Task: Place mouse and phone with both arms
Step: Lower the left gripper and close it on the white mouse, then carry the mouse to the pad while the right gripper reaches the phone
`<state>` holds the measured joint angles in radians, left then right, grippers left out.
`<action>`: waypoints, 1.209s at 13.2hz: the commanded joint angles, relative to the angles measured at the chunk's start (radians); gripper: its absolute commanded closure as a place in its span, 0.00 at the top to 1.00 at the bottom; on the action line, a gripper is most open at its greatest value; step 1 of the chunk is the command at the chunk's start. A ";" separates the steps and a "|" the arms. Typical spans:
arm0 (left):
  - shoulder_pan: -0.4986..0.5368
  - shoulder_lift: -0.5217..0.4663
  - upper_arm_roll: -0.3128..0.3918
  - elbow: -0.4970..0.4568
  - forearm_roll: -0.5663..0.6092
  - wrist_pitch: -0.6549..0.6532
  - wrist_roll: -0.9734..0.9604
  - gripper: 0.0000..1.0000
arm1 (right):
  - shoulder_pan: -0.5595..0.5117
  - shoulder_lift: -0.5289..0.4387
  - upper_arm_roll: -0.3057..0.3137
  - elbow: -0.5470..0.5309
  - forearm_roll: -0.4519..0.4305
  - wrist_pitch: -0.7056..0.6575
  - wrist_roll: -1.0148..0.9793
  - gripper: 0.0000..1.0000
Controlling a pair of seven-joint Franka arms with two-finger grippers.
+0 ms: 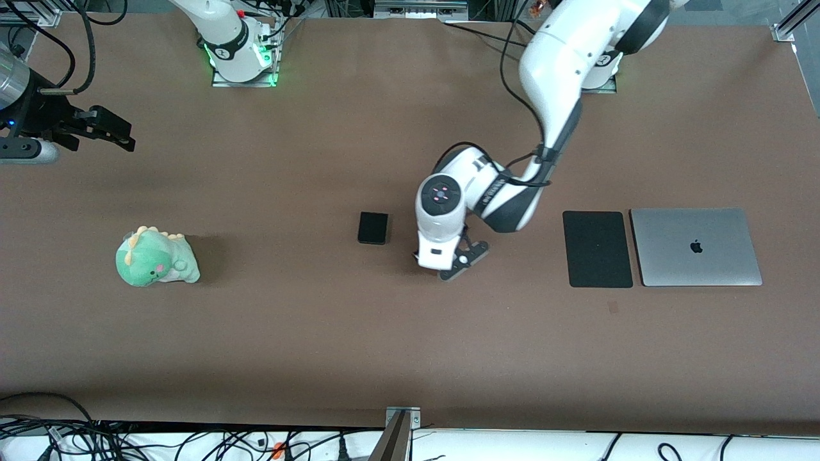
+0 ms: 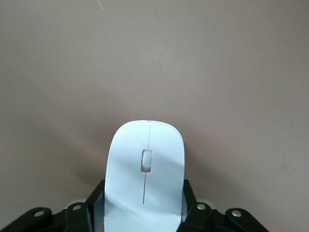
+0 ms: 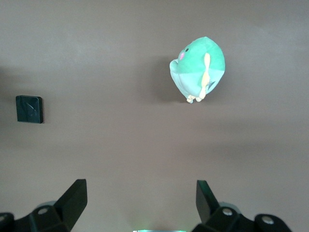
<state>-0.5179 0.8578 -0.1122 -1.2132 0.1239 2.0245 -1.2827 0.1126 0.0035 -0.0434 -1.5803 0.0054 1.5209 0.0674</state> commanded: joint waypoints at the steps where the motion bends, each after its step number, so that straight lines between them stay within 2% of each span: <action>1: 0.079 -0.094 -0.010 -0.035 0.028 -0.099 0.132 0.42 | 0.036 0.015 -0.001 0.014 0.002 -0.001 0.023 1.00; 3: 0.143 -0.137 -0.010 -0.048 0.030 -0.179 0.263 0.42 | 0.068 0.033 -0.001 0.014 0.008 0.007 0.078 1.00; 6: 0.238 -0.230 -0.010 -0.150 0.040 -0.178 0.444 0.42 | 0.110 0.079 -0.001 0.014 0.060 0.067 0.153 1.00; 8: 0.300 -0.290 -0.012 -0.216 0.042 -0.172 0.570 0.42 | 0.174 0.117 -0.001 0.014 0.061 0.122 0.274 1.00; 12: 0.395 -0.439 -0.024 -0.443 0.040 -0.048 0.748 0.42 | 0.281 0.225 -0.001 0.014 0.057 0.280 0.449 1.00; 16: 0.461 -0.540 -0.026 -0.659 0.036 0.098 0.913 0.42 | 0.360 0.347 -0.003 0.014 0.056 0.419 0.549 1.00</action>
<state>-0.0998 0.4114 -0.1186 -1.7226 0.1382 2.0431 -0.4408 0.4431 0.3001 -0.0366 -1.5831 0.0540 1.8950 0.5750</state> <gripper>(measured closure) 0.370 0.000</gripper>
